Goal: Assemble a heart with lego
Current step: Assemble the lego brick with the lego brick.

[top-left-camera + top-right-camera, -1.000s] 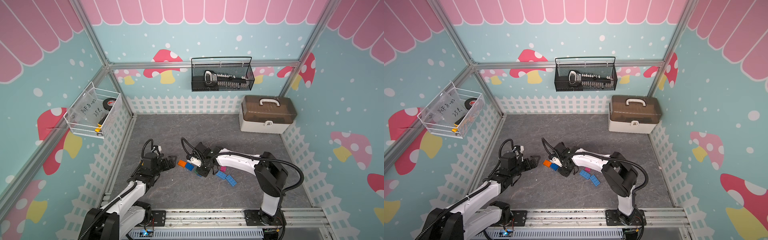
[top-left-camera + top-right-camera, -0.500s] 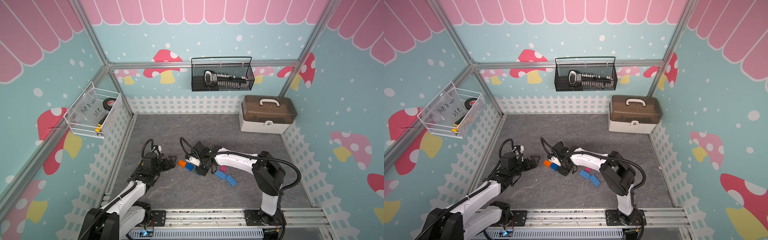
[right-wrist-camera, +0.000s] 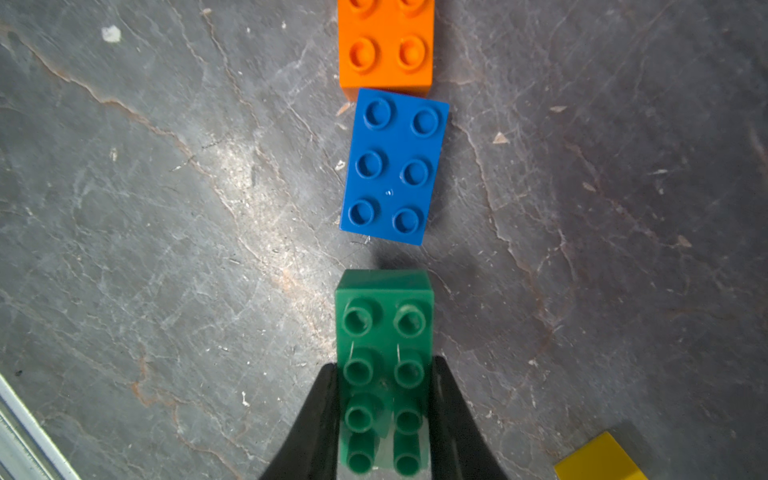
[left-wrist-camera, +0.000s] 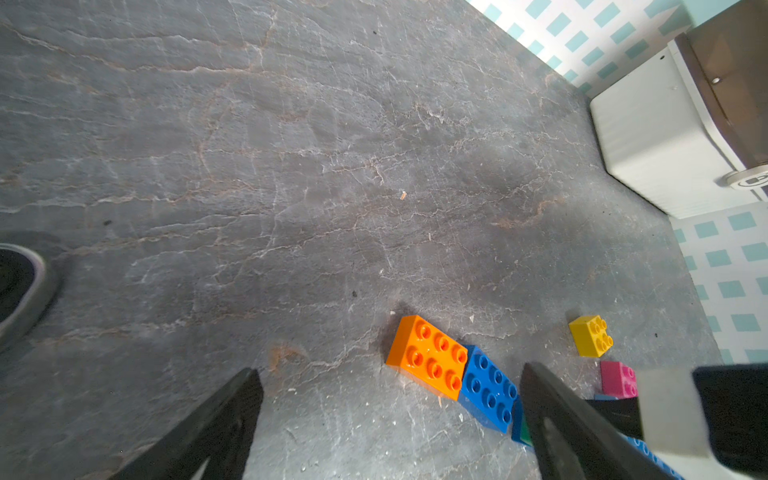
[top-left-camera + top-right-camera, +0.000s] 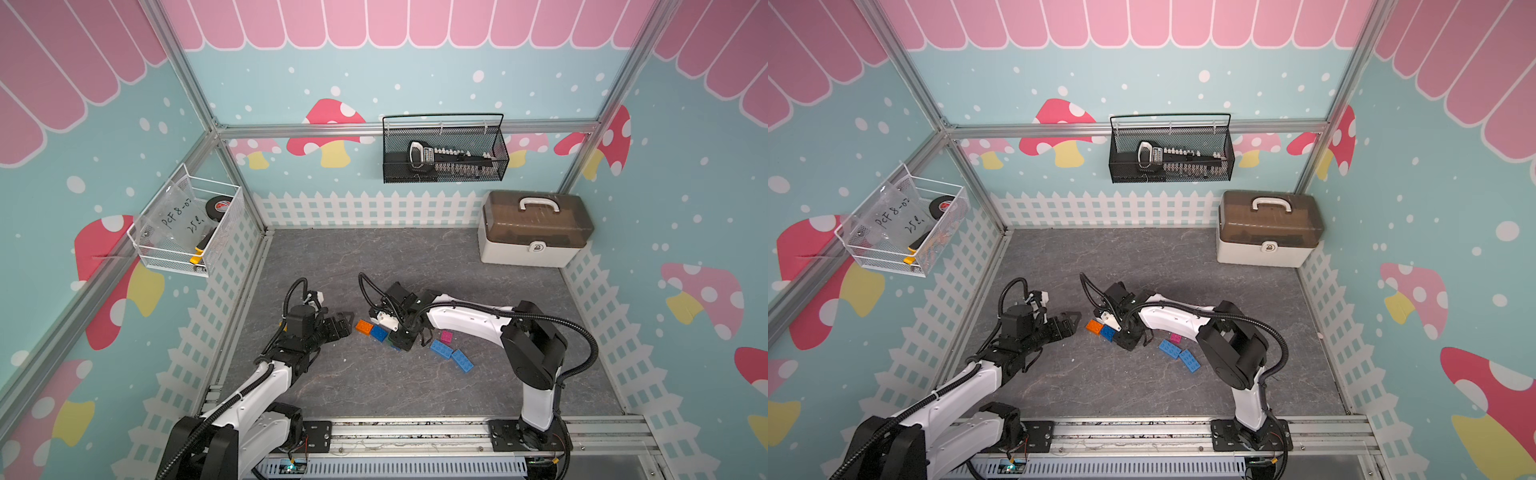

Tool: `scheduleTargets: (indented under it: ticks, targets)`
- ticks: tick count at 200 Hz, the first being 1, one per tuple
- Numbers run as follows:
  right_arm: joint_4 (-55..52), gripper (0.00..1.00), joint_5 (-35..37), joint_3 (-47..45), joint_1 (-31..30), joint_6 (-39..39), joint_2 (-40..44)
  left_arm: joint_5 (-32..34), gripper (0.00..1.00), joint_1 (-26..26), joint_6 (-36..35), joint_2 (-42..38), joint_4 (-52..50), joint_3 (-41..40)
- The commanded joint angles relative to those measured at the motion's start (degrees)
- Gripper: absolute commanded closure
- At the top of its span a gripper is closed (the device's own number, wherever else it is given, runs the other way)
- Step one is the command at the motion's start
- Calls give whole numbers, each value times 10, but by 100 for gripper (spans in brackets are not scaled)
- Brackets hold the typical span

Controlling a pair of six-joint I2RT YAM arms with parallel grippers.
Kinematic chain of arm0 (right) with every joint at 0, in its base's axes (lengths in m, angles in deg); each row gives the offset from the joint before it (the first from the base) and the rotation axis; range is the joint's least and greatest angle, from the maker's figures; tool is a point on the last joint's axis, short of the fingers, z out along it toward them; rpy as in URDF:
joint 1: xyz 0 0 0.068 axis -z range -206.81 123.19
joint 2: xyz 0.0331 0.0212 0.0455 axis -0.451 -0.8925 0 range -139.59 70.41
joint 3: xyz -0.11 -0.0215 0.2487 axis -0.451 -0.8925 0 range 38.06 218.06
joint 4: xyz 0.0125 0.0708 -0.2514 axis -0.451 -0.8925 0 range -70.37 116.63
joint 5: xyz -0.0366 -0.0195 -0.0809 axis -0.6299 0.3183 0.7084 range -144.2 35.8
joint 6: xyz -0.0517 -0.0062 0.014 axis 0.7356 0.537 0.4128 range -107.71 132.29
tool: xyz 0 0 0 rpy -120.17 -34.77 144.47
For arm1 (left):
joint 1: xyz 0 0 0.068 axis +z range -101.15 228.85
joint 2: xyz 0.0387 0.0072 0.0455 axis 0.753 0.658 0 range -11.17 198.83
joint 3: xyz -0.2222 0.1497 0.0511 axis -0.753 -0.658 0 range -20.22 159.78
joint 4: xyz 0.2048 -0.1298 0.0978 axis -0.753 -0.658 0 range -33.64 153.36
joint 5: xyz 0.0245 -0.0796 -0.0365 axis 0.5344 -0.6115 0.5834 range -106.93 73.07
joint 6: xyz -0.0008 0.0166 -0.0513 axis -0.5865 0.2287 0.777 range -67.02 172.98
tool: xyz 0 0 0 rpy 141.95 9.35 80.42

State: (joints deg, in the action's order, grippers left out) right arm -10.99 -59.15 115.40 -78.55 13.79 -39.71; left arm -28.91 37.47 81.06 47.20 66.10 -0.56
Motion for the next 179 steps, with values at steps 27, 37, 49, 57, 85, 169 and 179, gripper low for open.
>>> scheduleTargets:
  ticks: [27, 37, 49, 57, 85, 169, 179]
  targets:
    - [-48, 76, 57, -35, 22, 19, -61, 8, 4, -1, -7, -9, -5, 14]
    - [-55, 76, 63, -24, 27, 23, -58, 8, 4, -3, -7, -10, -5, 14]
    - [-61, 76, 68, -9, 33, 30, -55, 8, 4, -2, -7, -9, -5, 14]
    - [-64, 76, 68, 2, 38, 37, -56, 8, 4, -2, -7, -8, -6, 15]
    - [-65, 75, 63, 31, 63, 64, -71, 8, 4, -3, -8, -11, -9, 15]
    - [-59, 26, 64, 52, 88, 86, -77, 10, 4, -3, -8, -10, -9, 15]
    - [-54, 16, 65, 42, 92, 82, -67, 9, 4, -3, -8, -11, -9, 15]
